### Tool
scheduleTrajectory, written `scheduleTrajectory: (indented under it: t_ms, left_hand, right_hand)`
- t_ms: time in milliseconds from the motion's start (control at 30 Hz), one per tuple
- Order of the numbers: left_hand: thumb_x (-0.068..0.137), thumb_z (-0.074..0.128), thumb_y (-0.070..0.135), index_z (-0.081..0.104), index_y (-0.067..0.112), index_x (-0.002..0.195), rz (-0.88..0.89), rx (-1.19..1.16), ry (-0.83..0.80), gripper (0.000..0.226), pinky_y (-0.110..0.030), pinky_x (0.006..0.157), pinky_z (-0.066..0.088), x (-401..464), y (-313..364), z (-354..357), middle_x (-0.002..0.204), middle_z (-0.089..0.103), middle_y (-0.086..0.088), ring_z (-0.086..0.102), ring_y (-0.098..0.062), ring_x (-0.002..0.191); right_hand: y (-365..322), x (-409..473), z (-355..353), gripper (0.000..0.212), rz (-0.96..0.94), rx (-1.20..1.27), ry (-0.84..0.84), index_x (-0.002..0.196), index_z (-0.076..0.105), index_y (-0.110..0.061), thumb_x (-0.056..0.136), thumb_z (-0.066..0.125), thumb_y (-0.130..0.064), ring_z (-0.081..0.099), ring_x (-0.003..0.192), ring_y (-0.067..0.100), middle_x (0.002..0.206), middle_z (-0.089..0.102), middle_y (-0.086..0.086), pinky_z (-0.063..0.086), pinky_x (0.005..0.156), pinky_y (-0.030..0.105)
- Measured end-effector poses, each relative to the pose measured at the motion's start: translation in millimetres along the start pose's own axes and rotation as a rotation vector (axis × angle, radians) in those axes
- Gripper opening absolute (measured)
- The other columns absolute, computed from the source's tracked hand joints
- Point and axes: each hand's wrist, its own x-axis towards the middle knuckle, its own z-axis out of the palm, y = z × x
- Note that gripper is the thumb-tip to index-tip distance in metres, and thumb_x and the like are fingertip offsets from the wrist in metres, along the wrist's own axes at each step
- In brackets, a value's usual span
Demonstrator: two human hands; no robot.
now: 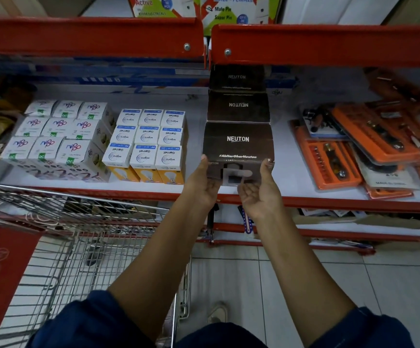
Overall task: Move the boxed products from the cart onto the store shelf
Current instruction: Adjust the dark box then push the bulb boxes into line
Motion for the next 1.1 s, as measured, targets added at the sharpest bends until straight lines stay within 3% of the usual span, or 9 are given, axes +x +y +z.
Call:
scheduleTrajectory:
  t_ms: [100,300,400,500,633,700,800,933,1100]
  left_hand:
    - [0.096,0.057,0.023,0.051,0.004,0.133,0.1,0.159,0.028,0.042,-0.034,0.103,0.046,-17,9,-18,0.128,0.061,-0.013,0.057,-0.028,0.121]
    - [0.089,0.062,0.002,0.065,0.004,0.104,0.763,0.467,0.266,0.015,-0.033,0.081,0.054,-27,63,-94,0.092,0.067,-0.005,0.063,-0.019,0.091]
    - [0.093,0.06,0.016,0.063,0.011,0.113,0.892,0.639,0.276,0.021,-0.04,0.092,0.054,-20,99,-124,0.11,0.069,-0.009,0.064,-0.02,0.105]
    - [0.096,0.056,0.026,0.053,0.015,0.133,0.871,0.743,0.165,0.038,-0.041,0.102,0.047,-1,138,-134,0.132,0.06,-0.01,0.056,-0.024,0.123]
    - [0.091,0.053,0.052,0.044,0.022,0.142,0.774,0.767,-0.004,0.06,-0.049,0.109,0.04,27,181,-133,0.143,0.052,-0.006,0.05,-0.024,0.131]
    - [0.081,0.048,0.073,0.044,0.033,0.141,0.664,0.771,-0.018,0.072,-0.052,0.108,0.041,53,198,-136,0.144,0.052,-0.003,0.05,-0.025,0.131]
    - [0.064,0.041,0.093,0.046,0.048,0.136,0.429,0.801,-0.092,0.085,-0.059,0.106,0.039,107,217,-148,0.144,0.051,-0.002,0.049,-0.031,0.132]
    - [0.082,0.022,0.082,0.061,0.025,0.128,0.346,0.753,-0.184,0.083,-0.051,0.093,0.053,79,229,-121,0.119,0.07,-0.01,0.068,-0.029,0.107]
    - [0.082,0.017,0.082,0.062,0.027,0.125,0.28,0.7,-0.217,0.083,-0.055,0.093,0.052,91,230,-120,0.117,0.071,-0.012,0.069,-0.032,0.104]
  right_hand:
    - [21,-10,4,0.043,0.053,-0.085,0.009,0.111,0.058,-0.008,0.087,0.064,-0.043,0.051,0.078,0.017,0.086,0.052,0.007,0.051,0.086,0.03]
    - [78,-39,36,0.038,-0.006,-0.316,-0.175,0.129,0.056,-0.012,0.098,0.048,-0.033,0.056,0.105,0.011,0.116,0.059,-0.001,0.045,0.096,0.026]
    - [94,-38,62,0.021,-0.187,-0.453,-0.258,0.11,0.062,-0.026,0.1,0.045,-0.03,0.063,0.079,-0.014,0.09,0.063,-0.024,0.05,0.076,0.006]
    - [95,-27,95,0.02,-0.339,-0.561,-0.309,0.114,0.057,-0.034,0.101,0.042,-0.033,0.055,0.075,-0.022,0.094,0.055,-0.031,0.042,0.059,-0.002]
    - [95,10,131,0.045,-0.513,-0.688,-0.266,0.143,0.043,-0.02,0.1,0.045,-0.035,0.051,0.124,0.005,0.139,0.05,-0.01,0.044,0.096,0.016]
    - [95,31,141,0.05,-0.513,-0.723,-0.256,0.146,0.037,-0.022,0.099,0.044,-0.038,0.051,0.123,0.008,0.148,0.044,-0.005,0.046,0.101,0.026]
    - [94,53,149,0.052,-0.416,-0.722,-0.247,0.147,0.035,-0.029,0.098,0.042,-0.046,0.061,0.103,0.007,0.142,0.049,-0.006,0.056,0.078,0.026]
    - [95,70,157,0.033,-0.311,-0.638,-0.247,0.116,0.059,-0.031,0.099,0.036,-0.048,0.067,0.106,0.03,0.126,0.065,0.012,0.054,0.09,0.054]
    - [98,86,158,0.054,-0.145,-0.583,-0.192,0.124,0.061,-0.021,0.094,0.038,-0.059,0.073,0.086,0.032,0.1,0.074,0.011,0.06,0.071,0.047]
